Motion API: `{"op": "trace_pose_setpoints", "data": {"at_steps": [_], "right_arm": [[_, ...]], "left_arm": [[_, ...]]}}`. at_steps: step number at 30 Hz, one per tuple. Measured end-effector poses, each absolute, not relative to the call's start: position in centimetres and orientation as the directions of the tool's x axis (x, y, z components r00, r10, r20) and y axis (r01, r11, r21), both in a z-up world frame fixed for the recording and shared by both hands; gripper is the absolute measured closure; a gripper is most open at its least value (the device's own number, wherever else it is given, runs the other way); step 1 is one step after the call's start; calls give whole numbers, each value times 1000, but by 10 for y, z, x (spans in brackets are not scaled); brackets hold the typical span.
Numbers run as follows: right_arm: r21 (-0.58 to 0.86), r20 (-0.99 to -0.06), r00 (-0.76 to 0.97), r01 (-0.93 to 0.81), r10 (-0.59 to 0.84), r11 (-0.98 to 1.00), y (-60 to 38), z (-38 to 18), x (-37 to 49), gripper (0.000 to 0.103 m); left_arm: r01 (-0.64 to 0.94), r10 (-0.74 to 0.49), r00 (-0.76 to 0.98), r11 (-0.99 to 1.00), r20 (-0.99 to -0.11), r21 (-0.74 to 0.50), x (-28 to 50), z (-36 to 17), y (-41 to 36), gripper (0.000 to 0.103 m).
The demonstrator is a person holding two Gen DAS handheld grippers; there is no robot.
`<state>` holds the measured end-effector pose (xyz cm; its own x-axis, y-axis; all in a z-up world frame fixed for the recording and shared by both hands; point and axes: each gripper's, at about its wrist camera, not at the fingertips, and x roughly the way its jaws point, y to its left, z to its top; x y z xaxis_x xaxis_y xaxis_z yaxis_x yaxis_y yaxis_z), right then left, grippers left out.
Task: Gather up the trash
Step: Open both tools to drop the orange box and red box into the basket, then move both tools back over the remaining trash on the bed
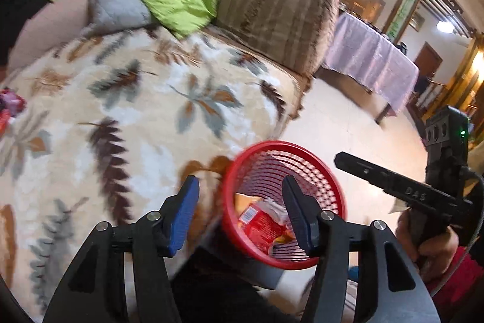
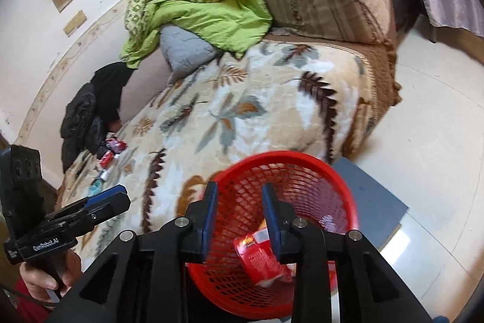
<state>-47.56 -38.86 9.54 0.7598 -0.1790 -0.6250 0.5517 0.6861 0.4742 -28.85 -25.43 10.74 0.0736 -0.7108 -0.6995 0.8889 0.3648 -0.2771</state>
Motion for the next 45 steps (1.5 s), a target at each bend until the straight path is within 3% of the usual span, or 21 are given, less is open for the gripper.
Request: {"op": "trace_pose_setpoints", "data": {"at_steps": [18,28,36,45], "right_arm": [[445,-627,776,277,75,852,-274,96,-302,52],[432,-628,773,246,93,867,-247,87,-249,51],[443,-600,796,242,85,863,-251,90,-256,50],[477,-605,790,259,100,839,-260,85,-252,48]], "left_arm": [[644,-619,394,713,-679,-276,-148,95,-106,44],[410,-451,638,885,-625,-220,-43,95,-21,36],[299,-475,599,880,-645,-370,49,60,6,36],[491,-622,351,759,-700,-429,32,36,-16,36]]}}
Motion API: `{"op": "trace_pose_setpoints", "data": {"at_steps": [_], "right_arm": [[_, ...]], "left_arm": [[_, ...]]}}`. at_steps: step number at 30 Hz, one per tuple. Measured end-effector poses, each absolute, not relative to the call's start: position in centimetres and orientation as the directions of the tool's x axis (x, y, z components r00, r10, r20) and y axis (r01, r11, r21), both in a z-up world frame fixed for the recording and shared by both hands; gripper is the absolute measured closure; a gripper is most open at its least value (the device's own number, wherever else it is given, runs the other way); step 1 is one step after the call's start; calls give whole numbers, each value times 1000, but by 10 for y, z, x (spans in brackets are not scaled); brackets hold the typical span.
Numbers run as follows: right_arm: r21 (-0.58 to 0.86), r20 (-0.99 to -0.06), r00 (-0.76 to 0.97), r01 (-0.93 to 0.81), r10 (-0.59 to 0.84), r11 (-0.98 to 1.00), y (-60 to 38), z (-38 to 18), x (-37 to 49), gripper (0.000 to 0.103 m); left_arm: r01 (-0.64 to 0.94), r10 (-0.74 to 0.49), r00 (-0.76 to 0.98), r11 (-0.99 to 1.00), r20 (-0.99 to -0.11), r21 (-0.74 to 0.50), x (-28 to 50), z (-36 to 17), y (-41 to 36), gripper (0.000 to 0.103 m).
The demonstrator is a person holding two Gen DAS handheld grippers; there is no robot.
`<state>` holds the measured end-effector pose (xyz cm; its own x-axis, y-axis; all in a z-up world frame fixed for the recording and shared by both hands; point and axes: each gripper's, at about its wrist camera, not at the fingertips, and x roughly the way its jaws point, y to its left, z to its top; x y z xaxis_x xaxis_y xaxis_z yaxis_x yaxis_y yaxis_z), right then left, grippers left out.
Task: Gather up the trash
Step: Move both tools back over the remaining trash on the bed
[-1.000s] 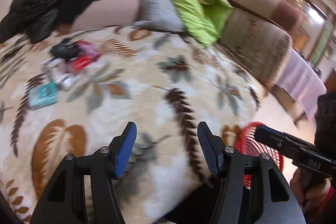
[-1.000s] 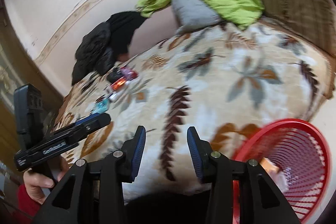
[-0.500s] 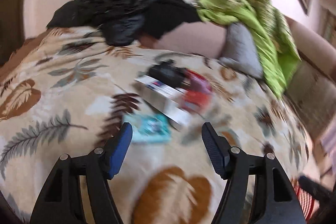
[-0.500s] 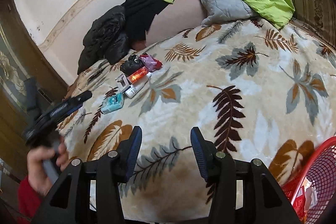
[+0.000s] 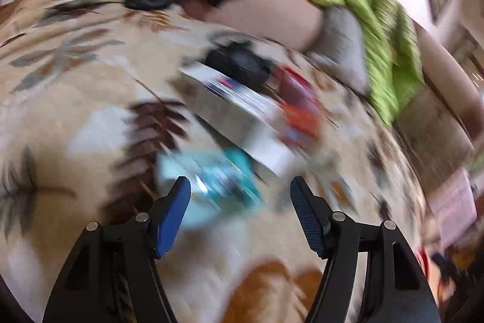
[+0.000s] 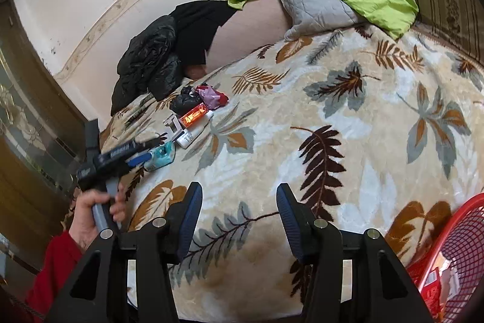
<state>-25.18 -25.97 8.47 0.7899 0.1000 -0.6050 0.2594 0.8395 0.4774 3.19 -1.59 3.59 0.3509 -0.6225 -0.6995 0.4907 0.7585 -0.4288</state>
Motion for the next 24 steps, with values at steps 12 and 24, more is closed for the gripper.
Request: {"op": "trace_pose_setpoints", "data": {"at_steps": [12,24], "right_arm": [[468,-599,795,247,99,848,-254,87,-256,48],[491,-596,796,254,108,833,-259,85,-253,48]], "left_arm": [[407,-589,498,807,-636,-428,44,57,7,34],[678,-578,312,692,-754,-250,-3,45,-37,34]]}}
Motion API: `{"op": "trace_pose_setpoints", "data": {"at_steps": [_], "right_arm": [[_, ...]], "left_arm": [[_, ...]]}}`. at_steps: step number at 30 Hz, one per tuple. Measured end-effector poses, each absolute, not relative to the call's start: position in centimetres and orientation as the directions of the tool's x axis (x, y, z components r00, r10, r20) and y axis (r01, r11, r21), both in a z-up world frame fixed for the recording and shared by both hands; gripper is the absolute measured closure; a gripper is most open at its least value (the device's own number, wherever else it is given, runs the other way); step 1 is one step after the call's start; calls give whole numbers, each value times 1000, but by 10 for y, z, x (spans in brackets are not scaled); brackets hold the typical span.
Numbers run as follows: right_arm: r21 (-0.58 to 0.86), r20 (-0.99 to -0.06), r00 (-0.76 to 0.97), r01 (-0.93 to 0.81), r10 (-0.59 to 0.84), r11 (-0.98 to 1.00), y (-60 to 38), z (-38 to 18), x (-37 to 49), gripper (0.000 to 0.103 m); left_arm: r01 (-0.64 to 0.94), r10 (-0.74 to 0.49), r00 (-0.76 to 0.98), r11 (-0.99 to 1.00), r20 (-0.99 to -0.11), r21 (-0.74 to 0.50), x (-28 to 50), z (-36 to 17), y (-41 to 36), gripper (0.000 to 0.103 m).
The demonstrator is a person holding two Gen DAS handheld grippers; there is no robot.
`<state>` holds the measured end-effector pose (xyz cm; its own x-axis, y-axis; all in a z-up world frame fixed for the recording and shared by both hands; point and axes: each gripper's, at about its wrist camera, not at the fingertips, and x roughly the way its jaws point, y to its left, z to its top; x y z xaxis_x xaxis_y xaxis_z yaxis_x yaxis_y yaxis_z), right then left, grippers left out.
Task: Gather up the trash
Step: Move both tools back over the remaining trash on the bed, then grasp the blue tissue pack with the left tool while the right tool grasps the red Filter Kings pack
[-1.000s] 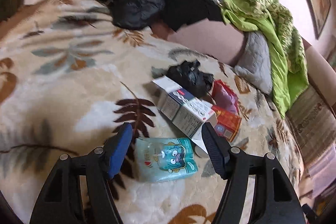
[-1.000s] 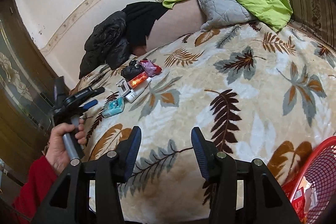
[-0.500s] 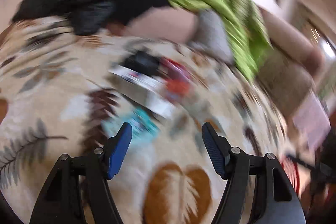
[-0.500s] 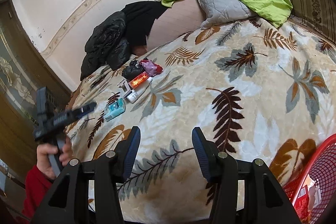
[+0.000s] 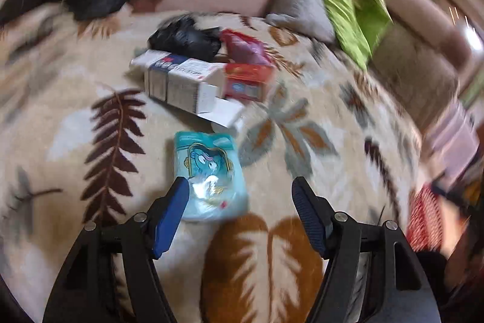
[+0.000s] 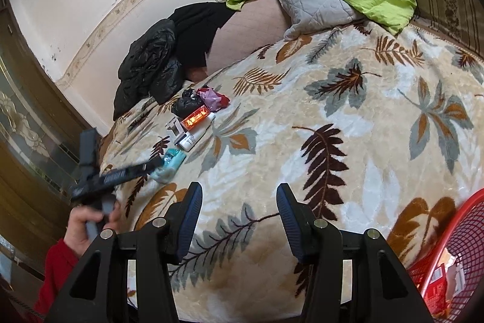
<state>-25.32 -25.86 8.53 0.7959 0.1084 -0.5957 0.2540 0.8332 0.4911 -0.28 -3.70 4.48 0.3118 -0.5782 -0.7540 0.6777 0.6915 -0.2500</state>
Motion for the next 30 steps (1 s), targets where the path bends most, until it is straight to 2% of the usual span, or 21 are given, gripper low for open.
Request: {"op": "trace_pose_setpoints", "data": {"at_steps": [5,8,10,11,12,14,15,17,21,26,30], "right_arm": [[469,-596,796,236,108,851,-251,87,-252,48],[470,-597,796,242,103,849,-252,87,-253,48],[482,-598,794,249,108,840,-255,86,-253,48],[485,-600,792,253,109,837,-256,85,-253,48],[483,-606,788,259,106,836,-255,84,-252,48],[475,-616,781,266,101,839,-254,84,-250,48],[471,-625,773,267,105,841,-253,84,-246,48],[489,-633,762,256,137,834,-252,82,-235,48],[504,-653,729,214,206,837,-244,85,-186,48],[374,-667,724,123,174,919,-223,106,-92,47],[337,-705,687,104,178,936,-217,96,-13,47]], "left_arm": [[564,-494,398,797,-773,-219,13,37,-34,34],[513,-459,388,828,-799,-227,22,23,-42,34],[515,-415,410,840,-812,-169,19,16,-57,34],[514,-389,425,847,-817,-136,18,14,-61,42],[504,-344,451,860,-824,-83,16,11,-67,54],[477,-313,487,877,-816,-52,13,10,-67,59],[458,-320,492,886,-809,-72,13,11,-64,66],[419,-338,503,900,-795,-118,10,18,-52,74],[347,-363,529,917,-767,-195,-12,41,-24,74],[321,-347,565,928,-749,-188,-28,48,-8,74],[294,-338,557,935,-759,-200,-11,40,0,74]]}}
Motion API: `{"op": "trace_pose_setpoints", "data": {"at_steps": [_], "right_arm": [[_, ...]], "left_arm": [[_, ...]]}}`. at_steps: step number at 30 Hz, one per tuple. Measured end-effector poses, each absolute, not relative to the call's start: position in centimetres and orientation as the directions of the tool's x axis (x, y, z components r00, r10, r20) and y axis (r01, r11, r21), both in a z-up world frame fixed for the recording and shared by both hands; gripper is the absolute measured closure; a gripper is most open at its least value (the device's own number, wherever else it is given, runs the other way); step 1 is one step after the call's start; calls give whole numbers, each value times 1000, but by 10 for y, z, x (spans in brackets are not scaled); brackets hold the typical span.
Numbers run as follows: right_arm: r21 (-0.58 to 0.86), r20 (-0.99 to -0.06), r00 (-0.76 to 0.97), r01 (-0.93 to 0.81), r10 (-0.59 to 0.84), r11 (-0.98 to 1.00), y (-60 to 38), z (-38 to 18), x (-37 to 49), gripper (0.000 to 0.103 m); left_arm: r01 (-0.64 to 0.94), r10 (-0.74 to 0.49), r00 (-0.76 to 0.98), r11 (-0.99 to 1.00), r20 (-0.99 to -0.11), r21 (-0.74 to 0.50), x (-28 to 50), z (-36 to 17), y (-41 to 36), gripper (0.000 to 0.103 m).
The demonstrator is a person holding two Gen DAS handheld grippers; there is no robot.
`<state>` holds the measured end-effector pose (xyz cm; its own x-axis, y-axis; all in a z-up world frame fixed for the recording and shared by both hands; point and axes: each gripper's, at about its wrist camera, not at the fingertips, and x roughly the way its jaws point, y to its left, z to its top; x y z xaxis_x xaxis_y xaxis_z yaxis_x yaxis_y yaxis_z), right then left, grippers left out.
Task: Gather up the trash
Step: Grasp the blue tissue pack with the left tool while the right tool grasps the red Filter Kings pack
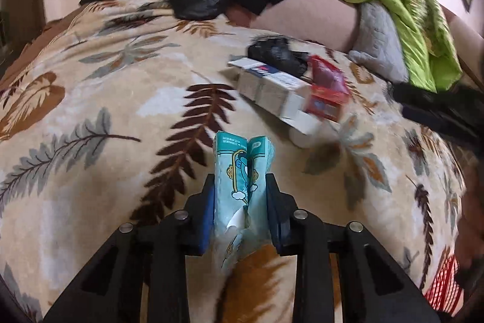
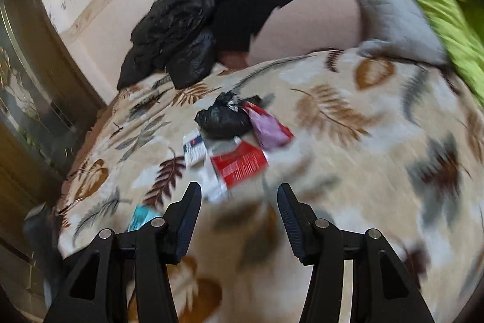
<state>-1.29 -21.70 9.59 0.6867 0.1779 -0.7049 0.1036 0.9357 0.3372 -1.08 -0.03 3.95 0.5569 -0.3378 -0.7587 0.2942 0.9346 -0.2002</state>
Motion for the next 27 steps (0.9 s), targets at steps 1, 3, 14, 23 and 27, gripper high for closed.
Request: {"op": "trace_pose_setpoints", "data": {"at_steps": [1,3,14,23,27], "right_arm": [[336,-706,686,107,176,936,-218,94,1,47],[338,-722,665,95,193,936,-218,87,28,47],[233,-818,517,-103,252,967,-173,49,53,44],[209,-802,565,-39,194,977,-165,40,55,69],[214,-774,606,-22,183,977,-166,48,43,78]], "left_arm": [[286,-341,555,935,-759,-210,-6,39,2,74],[283,-338,558,936,-757,-209,0,38,1,74],[247,-341,560,939,-755,-241,24,37,16,74],[255,-345,559,937,-754,-240,21,37,14,73],[264,-352,564,934,-747,-240,21,39,10,73]]}}
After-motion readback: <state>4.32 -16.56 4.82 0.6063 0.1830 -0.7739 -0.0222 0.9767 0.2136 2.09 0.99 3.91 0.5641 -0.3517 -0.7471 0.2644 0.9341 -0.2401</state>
